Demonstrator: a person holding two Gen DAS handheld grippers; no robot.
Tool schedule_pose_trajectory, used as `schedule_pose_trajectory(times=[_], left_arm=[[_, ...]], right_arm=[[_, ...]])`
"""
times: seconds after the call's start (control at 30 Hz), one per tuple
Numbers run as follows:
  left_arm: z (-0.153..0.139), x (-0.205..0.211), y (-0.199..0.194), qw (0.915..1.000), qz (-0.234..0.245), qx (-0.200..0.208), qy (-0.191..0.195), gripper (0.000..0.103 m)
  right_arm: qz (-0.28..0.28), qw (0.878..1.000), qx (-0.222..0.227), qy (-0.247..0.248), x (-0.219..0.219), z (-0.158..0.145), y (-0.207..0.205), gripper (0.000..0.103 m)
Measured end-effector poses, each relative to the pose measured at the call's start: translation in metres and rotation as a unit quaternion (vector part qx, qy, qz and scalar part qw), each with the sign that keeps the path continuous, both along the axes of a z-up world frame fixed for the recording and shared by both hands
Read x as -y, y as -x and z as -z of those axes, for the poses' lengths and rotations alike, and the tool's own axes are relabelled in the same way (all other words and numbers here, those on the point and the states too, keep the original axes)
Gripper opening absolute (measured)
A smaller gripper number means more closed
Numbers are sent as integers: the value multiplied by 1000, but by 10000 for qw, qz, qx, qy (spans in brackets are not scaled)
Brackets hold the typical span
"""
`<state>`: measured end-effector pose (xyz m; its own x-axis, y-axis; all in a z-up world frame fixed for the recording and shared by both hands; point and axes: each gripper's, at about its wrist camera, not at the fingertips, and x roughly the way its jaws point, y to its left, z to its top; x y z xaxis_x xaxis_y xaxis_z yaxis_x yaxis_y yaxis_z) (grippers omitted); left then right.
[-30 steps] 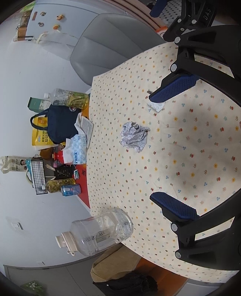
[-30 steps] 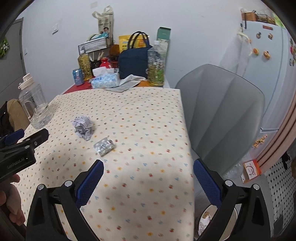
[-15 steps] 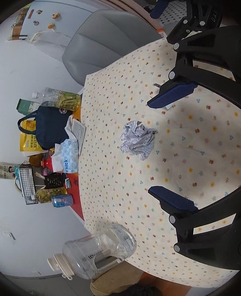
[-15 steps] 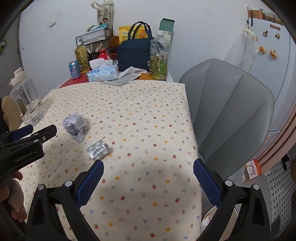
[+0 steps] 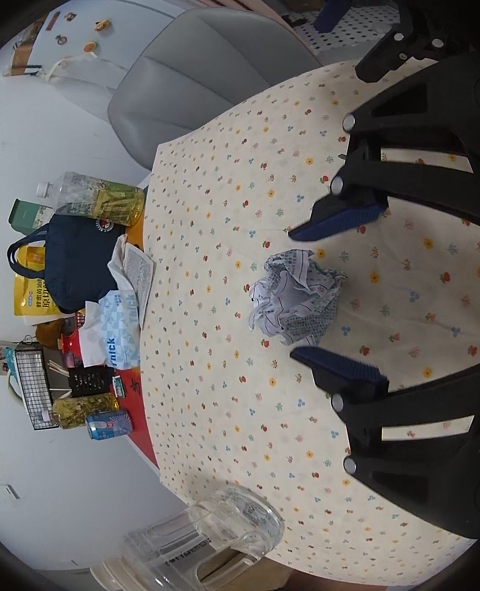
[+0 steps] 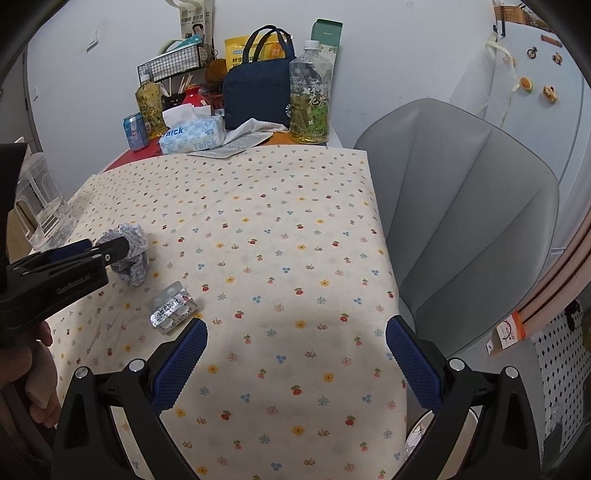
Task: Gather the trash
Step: 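Close the left tool on the crumpled grey printed paper ball, then close the right tool on the small silver foil piece while the left tool holds the paper ball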
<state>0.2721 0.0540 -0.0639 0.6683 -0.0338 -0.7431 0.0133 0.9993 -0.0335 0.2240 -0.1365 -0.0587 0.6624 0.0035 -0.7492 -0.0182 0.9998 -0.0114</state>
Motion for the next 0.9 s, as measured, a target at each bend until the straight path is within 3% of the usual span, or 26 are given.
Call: schedule_pose_trajectory(times=[0.07,0.17,0.8,0.83,0.9], left_arm=[[4,-2,-4,9999,22,-82,94,23],[7,-8,-3,9997,-20,-92,238,13],[8,-80,35,9960,-880,-59,149,10],[10,-81,36,9959,-892,-68,135,10],[10,-81,38,9958,-900,-67,129,10]], right_arm=[[-52,10000,-30,6,-5,2,-3,95],[-157,9999,-55,20,-15,5,-6,95],[-981,9949,-60,211,-85,23,-25,94],[-998,9947,-75,223,-87,25,-26,90],[-1052,9941,-182,199,-89,31,-30,63]])
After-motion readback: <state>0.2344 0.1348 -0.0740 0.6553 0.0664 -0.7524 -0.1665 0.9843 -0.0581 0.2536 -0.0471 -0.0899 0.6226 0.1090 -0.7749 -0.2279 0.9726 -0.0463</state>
